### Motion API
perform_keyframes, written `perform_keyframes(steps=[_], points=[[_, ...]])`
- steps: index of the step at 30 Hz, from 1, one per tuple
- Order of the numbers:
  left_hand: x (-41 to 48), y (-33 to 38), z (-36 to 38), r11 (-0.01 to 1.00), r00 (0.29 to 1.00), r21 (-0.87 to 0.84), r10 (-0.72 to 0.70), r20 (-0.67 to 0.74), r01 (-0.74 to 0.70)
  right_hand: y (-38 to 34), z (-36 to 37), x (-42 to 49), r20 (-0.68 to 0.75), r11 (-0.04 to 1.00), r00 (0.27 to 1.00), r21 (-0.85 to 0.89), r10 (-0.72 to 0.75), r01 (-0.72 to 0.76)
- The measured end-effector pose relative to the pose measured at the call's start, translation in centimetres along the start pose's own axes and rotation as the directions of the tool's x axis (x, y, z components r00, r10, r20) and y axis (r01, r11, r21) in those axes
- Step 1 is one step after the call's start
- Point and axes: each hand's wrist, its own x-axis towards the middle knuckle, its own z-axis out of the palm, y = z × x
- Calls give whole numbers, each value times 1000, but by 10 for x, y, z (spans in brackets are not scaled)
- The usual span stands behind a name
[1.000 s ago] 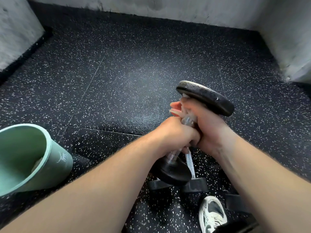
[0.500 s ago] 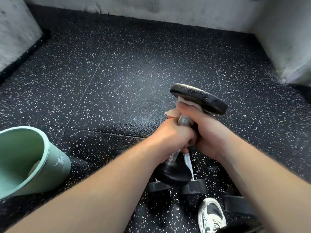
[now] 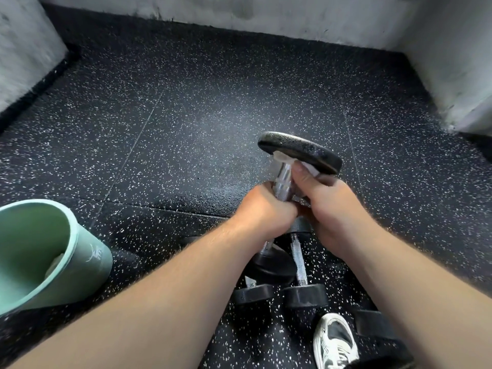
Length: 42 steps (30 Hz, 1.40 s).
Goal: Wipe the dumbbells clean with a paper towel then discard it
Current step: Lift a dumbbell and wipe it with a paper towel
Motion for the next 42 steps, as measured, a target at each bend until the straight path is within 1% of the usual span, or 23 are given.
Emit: perform_keyframes(steps=[3, 6, 8, 13, 17, 21, 23, 26, 29, 31, 33, 35, 37, 42], points=[[-4, 5, -4, 999, 999, -44, 5, 32, -4, -3, -3, -2, 135, 993, 990, 101, 42, -56], [-10, 9, -3, 995, 993, -93, -8, 116, 19, -6, -5, -4, 320, 991, 947, 114, 29, -69], [-11, 9, -2, 994, 990, -104, -6, 141, 20, -5, -7, -3, 387, 992, 921, 92, 39, -81], [-5, 6, -3, 999, 994, -17, 29, 108, -27, -5, -6, -5, 383, 991, 920, 66, 86, -120], [-8, 8, -2, 999, 994, -44, 16, 107, -11, -12, -3, -9, 393, 986, 910, 44, 129, -159], [-14, 13, -1, 996, 991, -88, 11, 135, 1, -10, 0, -8, 305, 993, 947, 37, 96, -113], [-15, 14, -2, 996, 987, -86, 6, 160, 8, -6, -4, -5, 284, 994, 956, 59, 74, -95], [-17, 17, -4, 989, 976, -150, 18, 219, 15, -6, -7, -4, 330, 994, 942, 58, 67, -91], [-21, 19, -9, 982, 940, -191, 73, 333, -9, -7, -10, -4, 378, 994, 921, 17, 90, -104], [-23, 18, -11, 983, 912, -185, 85, 400, -10, -8, -12, -6, 399, 994, 911, 4, 99, -110], [-21, 16, -10, 989, 901, -143, 99, 421, -41, -9, -13, -7, 368, 992, 922, -14, 122, -126], [-21, 14, -6, 994, 911, -77, 106, 397, -82, -7, -12, -6, 292, 992, 949, -19, 123, -123], [-20, 13, -3, 996, 929, -30, 93, 357, -88, -4, -9, -7, 211, 993, 970, -32, 120, -116], [-19, 13, -1, 996, 943, -20, 94, 319, -93, -1, 0, -4, -24, 991, 997, -106, 75, -77]])
